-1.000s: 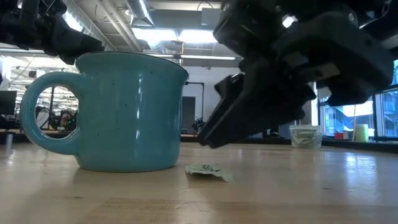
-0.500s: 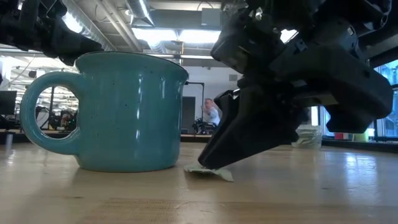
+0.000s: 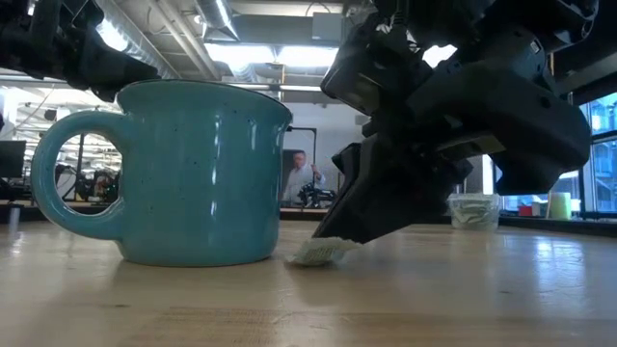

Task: Pick and place items into bin
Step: Put the stevia packet into the transparent bin

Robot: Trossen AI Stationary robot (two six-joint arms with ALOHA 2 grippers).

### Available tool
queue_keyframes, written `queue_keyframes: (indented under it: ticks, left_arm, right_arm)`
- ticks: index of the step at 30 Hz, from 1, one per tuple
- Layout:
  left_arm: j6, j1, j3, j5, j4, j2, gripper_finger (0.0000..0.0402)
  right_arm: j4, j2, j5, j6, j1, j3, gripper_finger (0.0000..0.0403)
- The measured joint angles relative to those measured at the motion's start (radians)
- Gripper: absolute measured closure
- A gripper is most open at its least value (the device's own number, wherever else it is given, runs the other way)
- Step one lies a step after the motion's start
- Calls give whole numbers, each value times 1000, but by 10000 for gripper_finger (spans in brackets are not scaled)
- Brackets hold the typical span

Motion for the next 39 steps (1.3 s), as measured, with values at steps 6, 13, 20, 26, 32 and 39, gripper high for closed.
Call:
queue_keyframes:
  ticks: [6,13,20,26,32,39]
  left_arm:
    - [-1,0,0,0,0,0,288]
    - [0,0,0,0,3,0,288]
    - [0,0,0,0,1,0,288]
    - [0,0,0,1,1,0,288]
    - [1,0,0,1,1,0,288]
    - [1,0,0,1,0,0,288]
  right_arm:
    - [-95,-77,2,22,-4,-10,401]
    - [-468,-374,171,91,-35,-7,402]
    - [-934,-734,479,306,-134,-7,402]
    - [-1250,-945,555,443,-316,-27,403]
    - [-1181,-1075,532,368,-535,-182,403]
    - [-881,-1103,405,238,-746,-398,403]
